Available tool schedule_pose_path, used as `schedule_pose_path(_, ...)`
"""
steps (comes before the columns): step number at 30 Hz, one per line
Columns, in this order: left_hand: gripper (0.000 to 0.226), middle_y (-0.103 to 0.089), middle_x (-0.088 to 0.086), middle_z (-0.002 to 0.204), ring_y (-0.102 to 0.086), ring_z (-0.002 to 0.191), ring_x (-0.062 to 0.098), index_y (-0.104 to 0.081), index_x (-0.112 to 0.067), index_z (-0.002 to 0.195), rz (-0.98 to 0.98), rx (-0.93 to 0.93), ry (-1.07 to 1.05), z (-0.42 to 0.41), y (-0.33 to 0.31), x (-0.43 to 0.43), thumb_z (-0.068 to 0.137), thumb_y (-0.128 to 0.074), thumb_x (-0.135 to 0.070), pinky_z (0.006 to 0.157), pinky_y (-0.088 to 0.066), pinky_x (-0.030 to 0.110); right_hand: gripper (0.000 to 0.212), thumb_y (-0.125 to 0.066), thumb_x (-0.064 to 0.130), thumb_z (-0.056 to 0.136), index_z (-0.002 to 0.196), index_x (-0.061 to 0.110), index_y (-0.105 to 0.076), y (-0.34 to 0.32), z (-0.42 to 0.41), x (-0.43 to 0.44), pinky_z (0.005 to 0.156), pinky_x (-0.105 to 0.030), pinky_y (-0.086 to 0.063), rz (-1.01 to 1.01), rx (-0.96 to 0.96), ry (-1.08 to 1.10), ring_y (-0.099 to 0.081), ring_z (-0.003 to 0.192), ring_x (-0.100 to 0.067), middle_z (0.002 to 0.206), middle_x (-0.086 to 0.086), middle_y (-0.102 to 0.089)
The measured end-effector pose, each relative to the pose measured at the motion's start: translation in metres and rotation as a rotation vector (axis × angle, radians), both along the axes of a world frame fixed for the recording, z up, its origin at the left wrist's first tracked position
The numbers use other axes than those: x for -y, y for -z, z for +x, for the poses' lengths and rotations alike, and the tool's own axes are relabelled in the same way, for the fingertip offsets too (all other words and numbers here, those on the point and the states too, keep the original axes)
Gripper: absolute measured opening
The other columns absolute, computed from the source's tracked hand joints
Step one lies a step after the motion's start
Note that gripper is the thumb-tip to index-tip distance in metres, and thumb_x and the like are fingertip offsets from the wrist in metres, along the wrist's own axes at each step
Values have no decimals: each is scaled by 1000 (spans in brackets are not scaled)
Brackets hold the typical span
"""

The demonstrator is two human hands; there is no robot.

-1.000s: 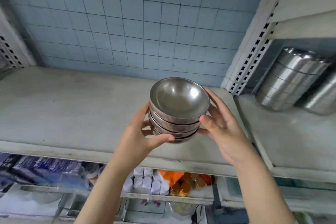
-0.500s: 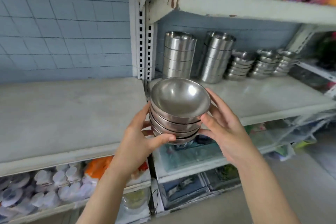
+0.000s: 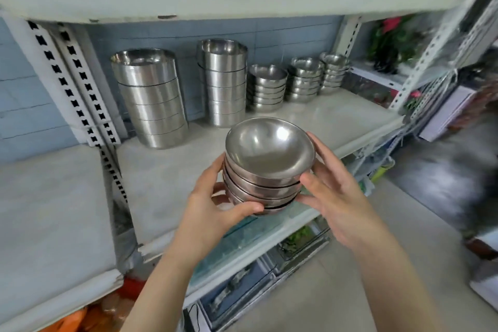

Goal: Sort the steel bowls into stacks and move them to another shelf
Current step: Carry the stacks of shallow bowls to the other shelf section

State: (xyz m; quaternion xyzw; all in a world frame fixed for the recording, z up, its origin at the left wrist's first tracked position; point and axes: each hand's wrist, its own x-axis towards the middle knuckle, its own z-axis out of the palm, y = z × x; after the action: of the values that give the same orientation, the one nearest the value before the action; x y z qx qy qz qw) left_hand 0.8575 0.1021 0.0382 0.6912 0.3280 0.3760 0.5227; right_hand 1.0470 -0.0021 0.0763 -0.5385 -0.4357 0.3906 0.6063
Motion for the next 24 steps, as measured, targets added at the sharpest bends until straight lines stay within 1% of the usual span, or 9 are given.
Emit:
schedule_pose_path(2,92,-58,-6,130,-60,104,-3,-36,-62,125,-8,11,35,21,2,-14,46,-83,-54,80,-46,7,95,-85,56,62,145,46,-39,0,18,-6,99,-45,-52,-13,16,45,-56,128,-13,144,16,-52)
schedule_pose_path(6,97,-51,-19,136,-58,109,-5,-33,-62,132,17,10,126,65,7,-36,52,-87,-53,84,-45,6,89,-82,52,68,145,43,-39,5,55,-13,103,-53,-47,5,33,111,-55,130,-17,143,11,-54)
schedule_pose_path(9,92,-47,-27,134,-56,112,-5,-31,-66,128,11,6,194,95,8,-42,59,-88,-44,84,-45,6,93,-85,53,63,144,41,-42,11,79,-13,98,-45,-52,4,-16,194,-57,127,-14,139,13,-58)
schedule_pose_path(11,90,-46,-27,134,-55,114,-6,-30,-69,124,4,-10,222,116,7,-45,59,-87,-46,84,-45,6,96,-87,50,61,145,37,-42,11,98,-14,94,-41,-55,15,-53,220,-59,125,-17,138,10,-60)
schedule_pose_path(14,93,-44,-26,137,-54,116,-6,-27,-68,129,-2,-22,245,152,8,-50,59,-86,-52,88,-46,9,95,-86,44,64,147,32,-40,11,132,-18,90,-38,-56,14,-69,218,-61,122,-18,138,7,-60)
schedule_pose_path(18,89,-45,-27,134,-54,116,-4,-28,-70,124,-29,-17,217,210,10,-51,58,-86,-53,86,-46,8,96,-85,49,66,149,34,-37,15,194,-24,99,-47,-51,-1,-27,190,-58,126,-19,143,6,-56)
schedule_pose_path(19,88,-45,-27,134,-55,115,-4,-29,-68,125,-33,-15,208,227,10,-50,58,-85,-52,86,-46,8,96,-84,50,66,148,35,-37,16,212,-24,100,-46,-51,-8,-19,189,-58,127,-18,143,7,-55)
schedule_pose_path(22,93,-48,-20,136,-56,116,0,-32,-61,132,-37,-3,168,283,13,-45,57,-87,-54,92,-50,16,97,-85,52,64,148,38,-37,16,272,-24,100,-41,-50,-16,-20,155,-58,127,-17,144,9,-54)
schedule_pose_path(24,97,-51,-15,137,-57,118,4,-33,-59,135,-57,-3,139,321,15,-41,52,-84,-56,98,-51,27,93,-83,51,67,147,40,-37,14,313,-23,102,-48,-49,-19,7,112,-57,128,-19,144,8,-54)
